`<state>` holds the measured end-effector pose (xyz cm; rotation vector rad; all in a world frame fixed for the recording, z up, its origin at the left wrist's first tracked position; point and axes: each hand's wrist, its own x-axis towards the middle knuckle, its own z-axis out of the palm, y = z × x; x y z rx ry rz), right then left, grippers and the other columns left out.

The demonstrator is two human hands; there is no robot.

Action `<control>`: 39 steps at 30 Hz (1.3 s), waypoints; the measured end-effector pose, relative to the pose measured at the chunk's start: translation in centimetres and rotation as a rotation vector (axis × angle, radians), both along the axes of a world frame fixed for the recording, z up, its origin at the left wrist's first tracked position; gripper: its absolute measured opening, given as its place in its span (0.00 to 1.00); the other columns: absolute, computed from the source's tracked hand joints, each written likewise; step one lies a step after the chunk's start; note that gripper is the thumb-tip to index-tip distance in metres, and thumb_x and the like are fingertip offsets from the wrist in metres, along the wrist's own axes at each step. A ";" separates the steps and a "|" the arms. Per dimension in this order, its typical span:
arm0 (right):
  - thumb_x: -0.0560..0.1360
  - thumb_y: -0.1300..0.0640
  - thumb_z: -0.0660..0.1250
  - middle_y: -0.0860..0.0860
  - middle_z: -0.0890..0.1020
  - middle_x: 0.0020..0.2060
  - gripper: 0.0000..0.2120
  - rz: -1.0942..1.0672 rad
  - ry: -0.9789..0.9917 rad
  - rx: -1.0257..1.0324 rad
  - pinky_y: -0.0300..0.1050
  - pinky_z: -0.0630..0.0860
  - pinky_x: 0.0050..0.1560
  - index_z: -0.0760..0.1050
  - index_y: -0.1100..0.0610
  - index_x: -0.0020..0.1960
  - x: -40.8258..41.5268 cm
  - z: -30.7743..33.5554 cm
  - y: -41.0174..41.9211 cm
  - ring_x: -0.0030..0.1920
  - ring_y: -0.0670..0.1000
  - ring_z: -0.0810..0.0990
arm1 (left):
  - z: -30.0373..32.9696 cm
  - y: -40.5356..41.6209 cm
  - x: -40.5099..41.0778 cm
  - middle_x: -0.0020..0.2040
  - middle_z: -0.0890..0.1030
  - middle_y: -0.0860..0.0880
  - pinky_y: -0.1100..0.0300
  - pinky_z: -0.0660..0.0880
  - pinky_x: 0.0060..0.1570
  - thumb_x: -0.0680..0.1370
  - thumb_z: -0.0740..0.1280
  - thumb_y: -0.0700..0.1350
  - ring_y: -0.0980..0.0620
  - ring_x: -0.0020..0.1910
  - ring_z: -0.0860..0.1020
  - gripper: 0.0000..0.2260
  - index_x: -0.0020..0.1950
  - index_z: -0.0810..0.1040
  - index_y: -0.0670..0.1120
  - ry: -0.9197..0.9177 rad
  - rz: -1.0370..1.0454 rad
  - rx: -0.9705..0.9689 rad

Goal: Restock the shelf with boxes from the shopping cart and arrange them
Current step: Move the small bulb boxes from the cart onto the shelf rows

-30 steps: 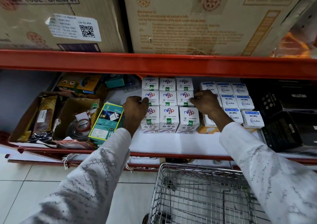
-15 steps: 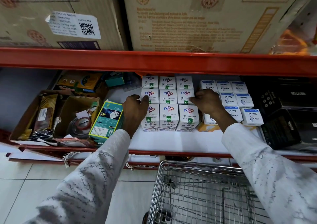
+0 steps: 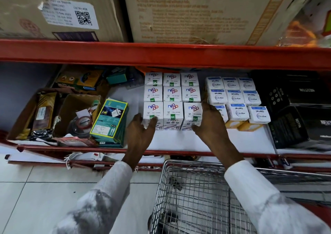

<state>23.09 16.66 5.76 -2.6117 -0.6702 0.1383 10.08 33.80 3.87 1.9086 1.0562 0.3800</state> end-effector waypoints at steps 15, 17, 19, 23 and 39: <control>0.62 0.65 0.76 0.59 0.79 0.58 0.39 0.001 -0.092 -0.059 0.53 0.81 0.51 0.65 0.56 0.69 1.1 -1.1 1.0 0.56 0.61 0.77 | -0.7 0.3 0.5 0.55 0.85 0.47 0.60 0.71 0.52 0.76 0.70 0.55 0.52 0.50 0.79 0.16 0.59 0.81 0.46 -0.043 -0.001 -0.036; 0.62 0.64 0.76 0.59 0.80 0.58 0.37 0.001 -0.081 -0.028 0.53 0.81 0.53 0.66 0.55 0.67 1.0 -1.1 1.0 0.57 0.60 0.78 | -0.6 0.3 0.6 0.56 0.85 0.48 0.61 0.71 0.52 0.76 0.71 0.55 0.51 0.51 0.80 0.16 0.59 0.81 0.47 -0.049 0.001 -0.041; 0.62 0.64 0.76 0.58 0.80 0.59 0.36 -0.011 -0.061 0.025 0.51 0.80 0.55 0.68 0.54 0.68 0.9 -1.1 0.9 0.58 0.59 0.79 | -0.5 0.2 0.6 0.55 0.85 0.48 0.62 0.70 0.50 0.75 0.71 0.55 0.53 0.49 0.80 0.16 0.59 0.81 0.48 -0.046 0.002 -0.043; 0.64 0.66 0.76 0.57 0.78 0.63 0.37 -0.023 -0.038 0.100 0.52 0.77 0.61 0.68 0.55 0.71 0.4 -0.7 0.8 0.61 0.59 0.78 | -0.5 0.3 0.7 0.54 0.86 0.48 0.62 0.71 0.48 0.75 0.72 0.56 0.52 0.48 0.81 0.17 0.59 0.81 0.49 -0.038 0.006 -0.046; 0.64 0.74 0.73 0.58 0.72 0.64 0.38 -0.038 -0.020 0.208 0.52 0.81 0.50 0.65 0.50 0.67 -0.4 -1.8 0.6 0.55 0.59 0.80 | -0.6 0.3 0.7 0.56 0.85 0.47 0.68 0.70 0.43 0.75 0.71 0.55 0.53 0.48 0.81 0.17 0.60 0.81 0.47 -0.057 -0.019 -0.037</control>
